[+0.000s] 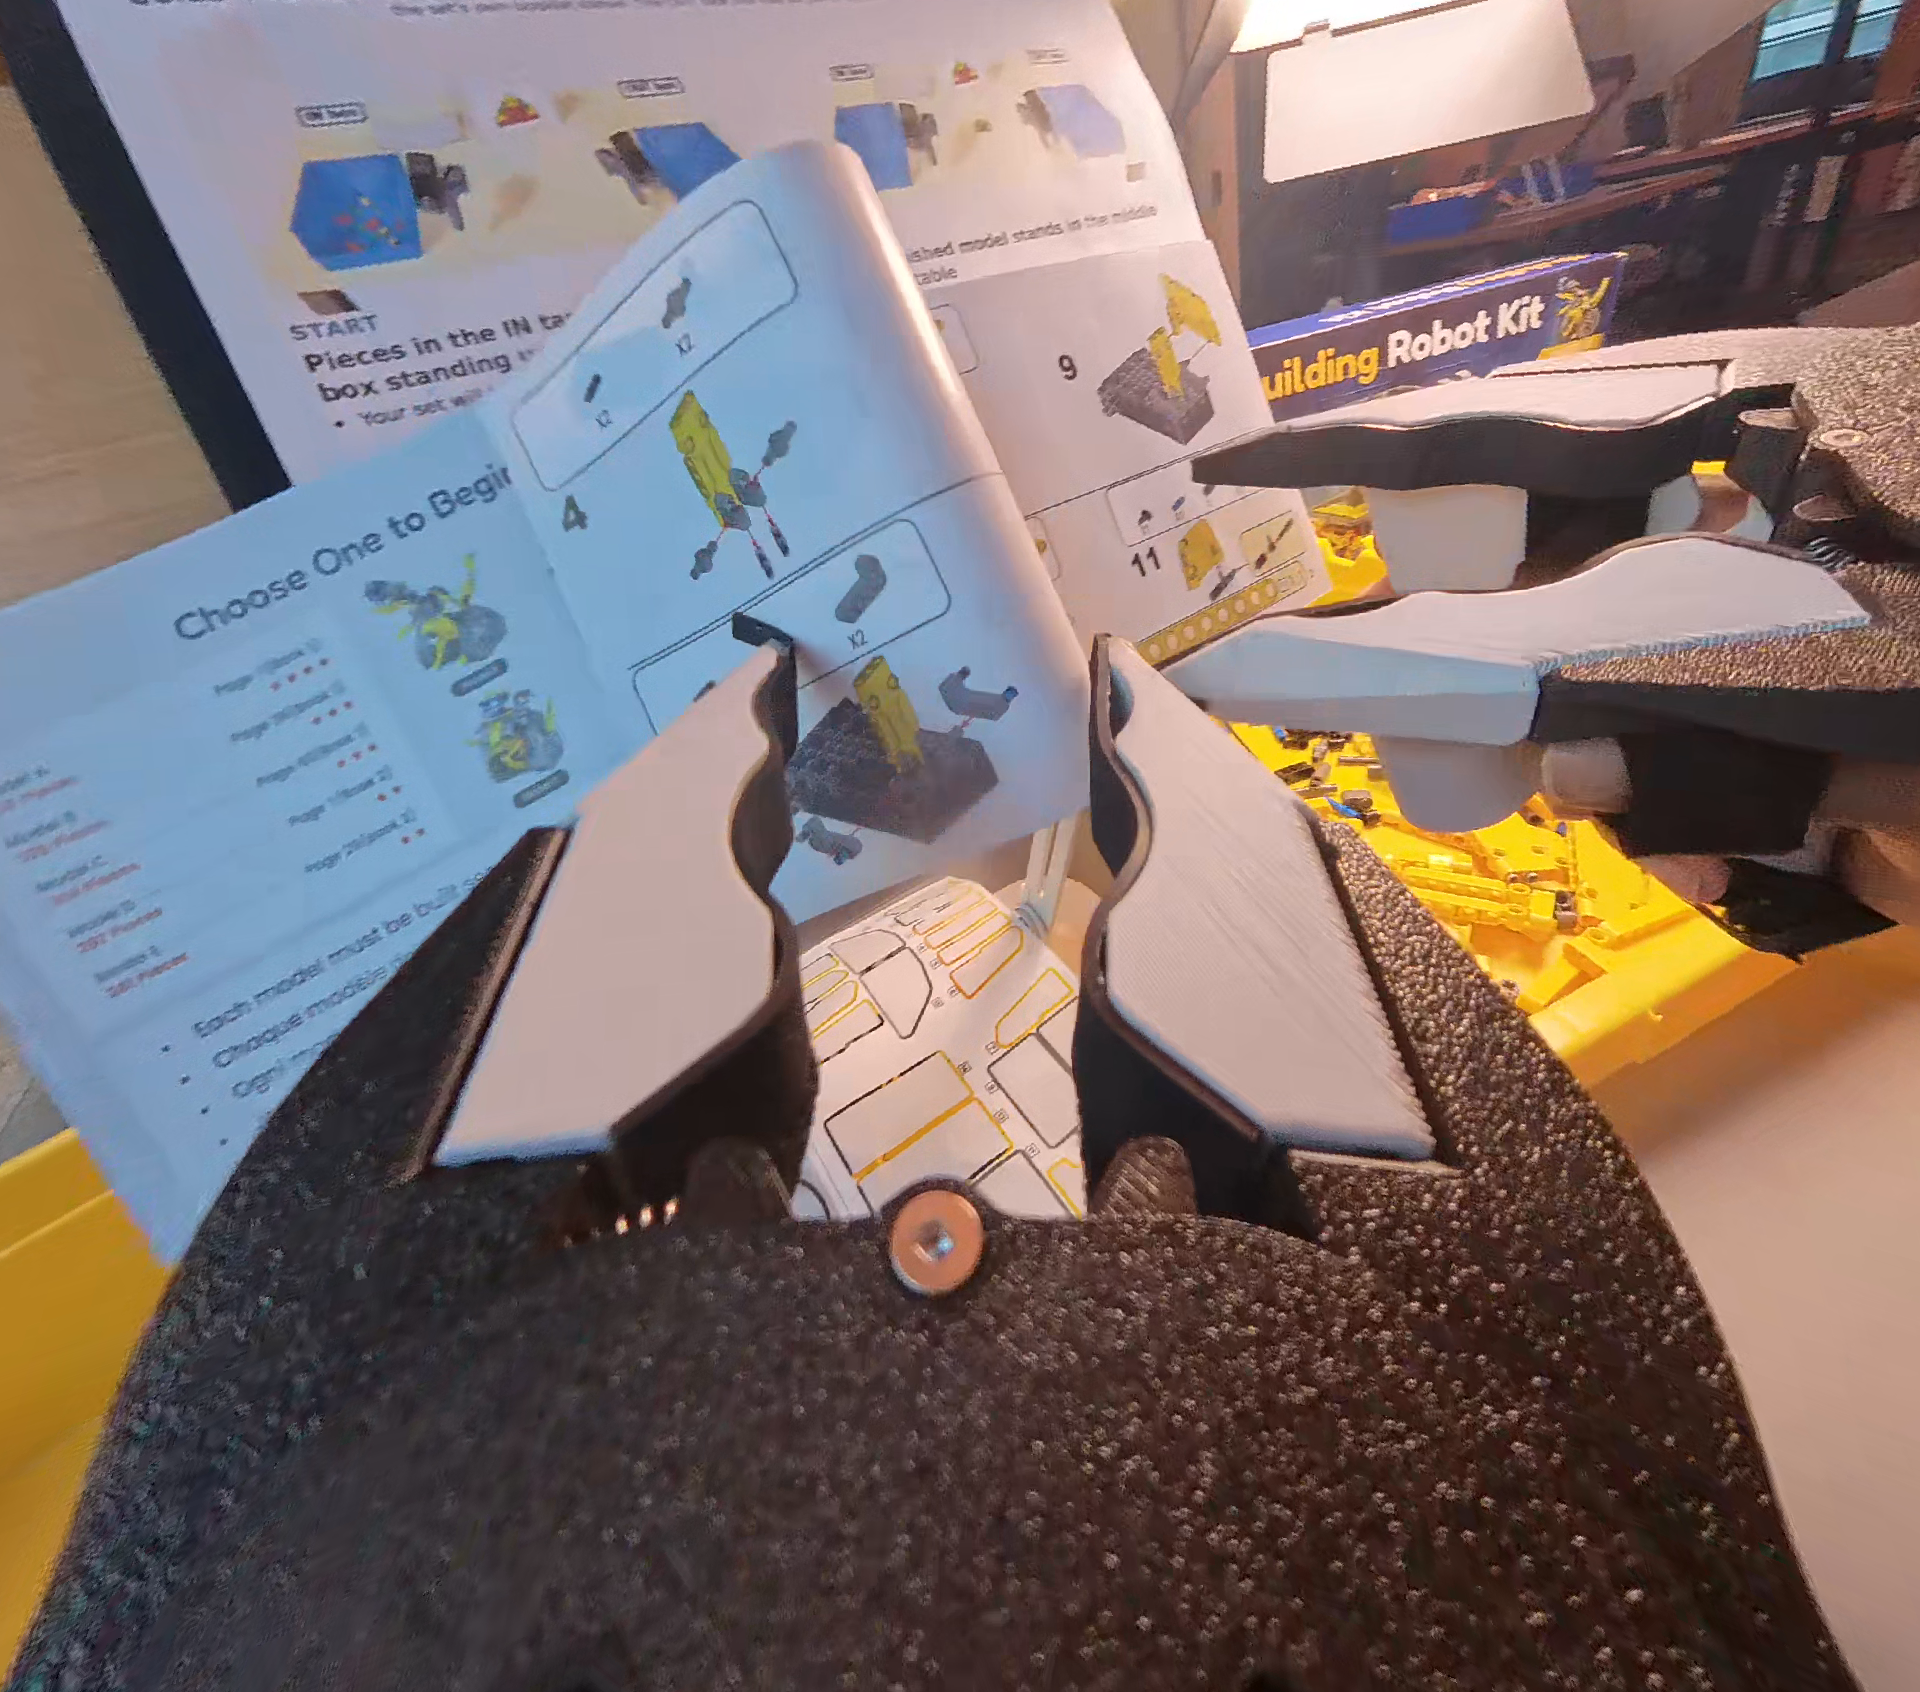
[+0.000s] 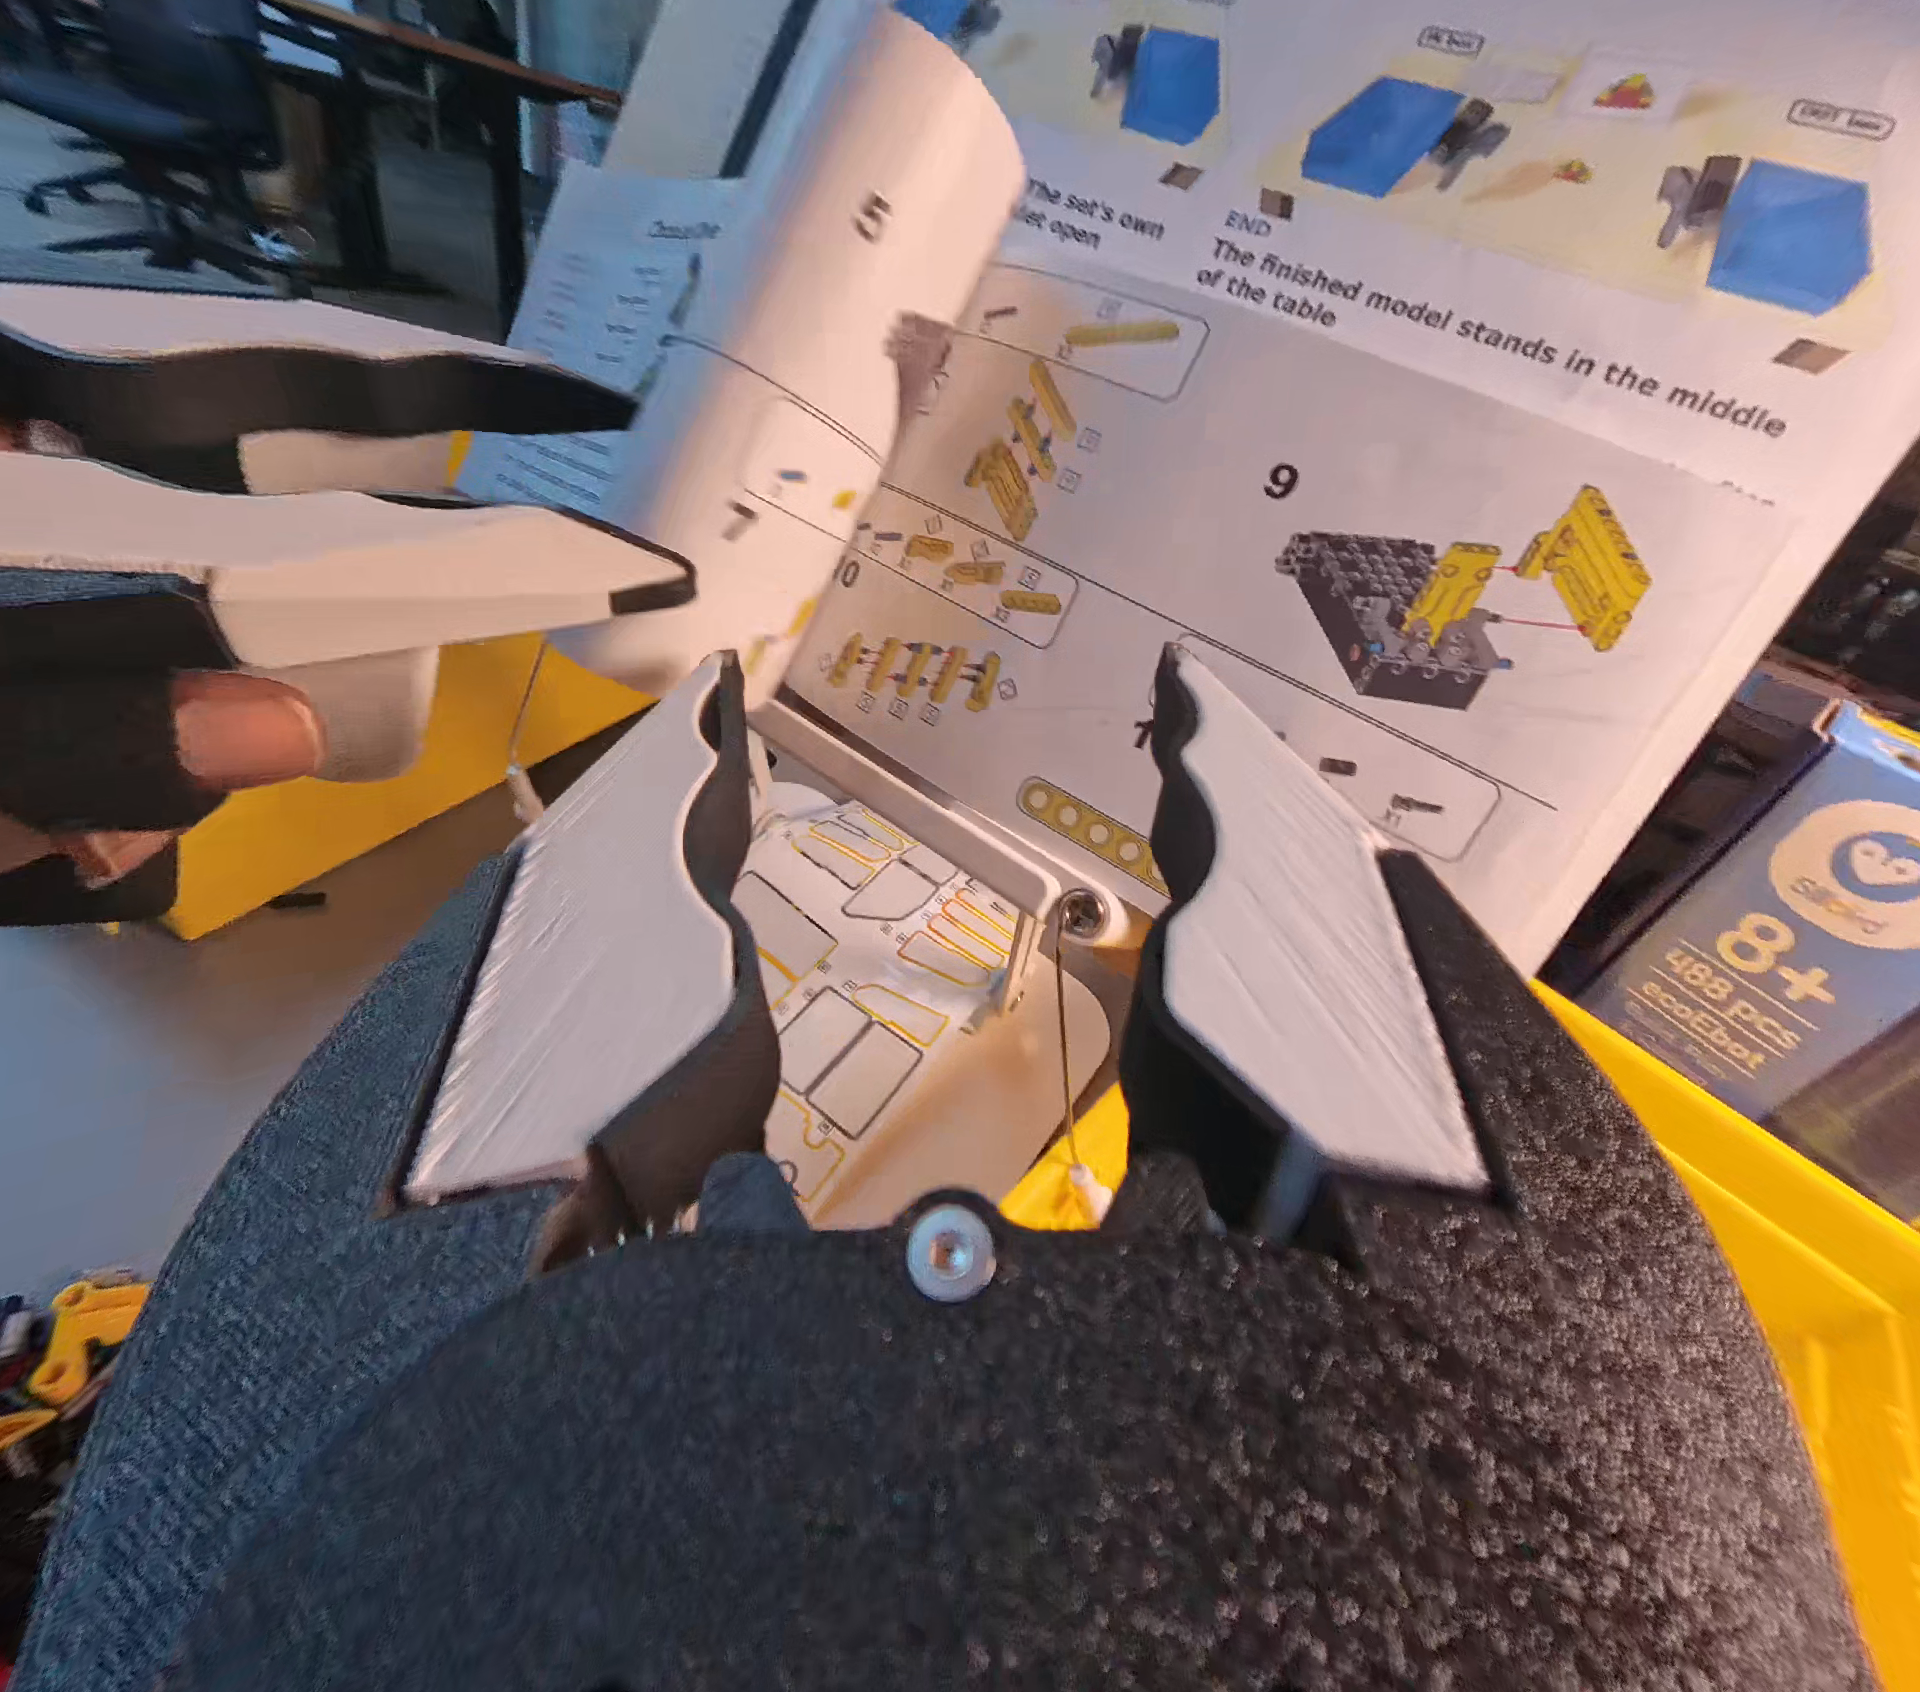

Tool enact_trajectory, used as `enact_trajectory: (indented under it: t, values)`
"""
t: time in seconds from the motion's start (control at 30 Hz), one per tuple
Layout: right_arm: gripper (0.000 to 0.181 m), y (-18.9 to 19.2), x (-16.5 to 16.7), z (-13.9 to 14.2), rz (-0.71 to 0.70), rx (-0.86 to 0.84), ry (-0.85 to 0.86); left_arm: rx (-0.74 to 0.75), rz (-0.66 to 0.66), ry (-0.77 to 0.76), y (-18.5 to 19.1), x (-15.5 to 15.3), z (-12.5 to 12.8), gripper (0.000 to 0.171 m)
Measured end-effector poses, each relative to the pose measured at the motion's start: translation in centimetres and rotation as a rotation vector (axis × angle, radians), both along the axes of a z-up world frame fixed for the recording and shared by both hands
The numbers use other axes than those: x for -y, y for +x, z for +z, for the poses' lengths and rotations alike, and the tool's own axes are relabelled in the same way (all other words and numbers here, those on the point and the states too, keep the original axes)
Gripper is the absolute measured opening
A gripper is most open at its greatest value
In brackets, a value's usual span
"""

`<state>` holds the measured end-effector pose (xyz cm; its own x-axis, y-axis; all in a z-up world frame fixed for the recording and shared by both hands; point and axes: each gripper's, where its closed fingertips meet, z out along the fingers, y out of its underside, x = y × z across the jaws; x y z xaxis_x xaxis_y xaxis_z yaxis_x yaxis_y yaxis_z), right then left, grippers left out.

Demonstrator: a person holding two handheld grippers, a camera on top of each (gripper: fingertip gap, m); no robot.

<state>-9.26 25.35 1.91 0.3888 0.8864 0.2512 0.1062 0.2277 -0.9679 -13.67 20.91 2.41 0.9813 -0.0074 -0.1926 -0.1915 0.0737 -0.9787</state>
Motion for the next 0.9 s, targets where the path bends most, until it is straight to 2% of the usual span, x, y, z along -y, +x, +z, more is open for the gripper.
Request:
enact_trajectory:
  t: [0.1, 0.2, 0.33, 0.43, 0.6, 0.73, 0.83, 0.9]
  values:
    - [0.083, -0.4, 1.0, -0.4, 0.023, 0.068, 0.098, 0.029, -0.042, 0.001, 0.8, -0.2, 0.3, 0.059]
    - [0.078, -1.1, 1.4, -1.4, 0.035, 0.108, 0.141, 0.051, -0.050, 0.002, 0.8, -0.2, 0.7, 0.062]
    - [0.076, -1.4, 2.1, -1.0, 0.099, 0.035, 0.051, 0.072, -0.134, 0.018, 1.7, 0.6, 1.2, 0.062]
    - [0.076, -1.9, 2.7, 0.2, 0.170, -0.054, -0.107, 0.129, -0.223, 0.026, 2.4, 1.1, 1.7, 0.066]
    - [0.028, -2.1, -0.4, 0.1, 0.044, -0.058, -0.115, 0.234, -0.253, 0.068, 1.5, 2.0, 3.2, 0.066]
    - [0.013, -1.5, -1.0, 0.1, 0.077, -0.106, -0.201, 0.287, -0.163, 0.065, -2.0, 2.2, 3.2, 0.063]
    - [0.007, -1.3, -0.9, 0.0, 0.087, -0.115, -0.209, 0.391, -0.204, 0.003, -2.9, 1.5, 2.3, 0.066]
    - [0.008, -1.3, -0.9, 0.0, 0.088, -0.111, -0.209, 0.418, -0.245, -0.031, -2.8, 1.3, 1.7, 0.062]
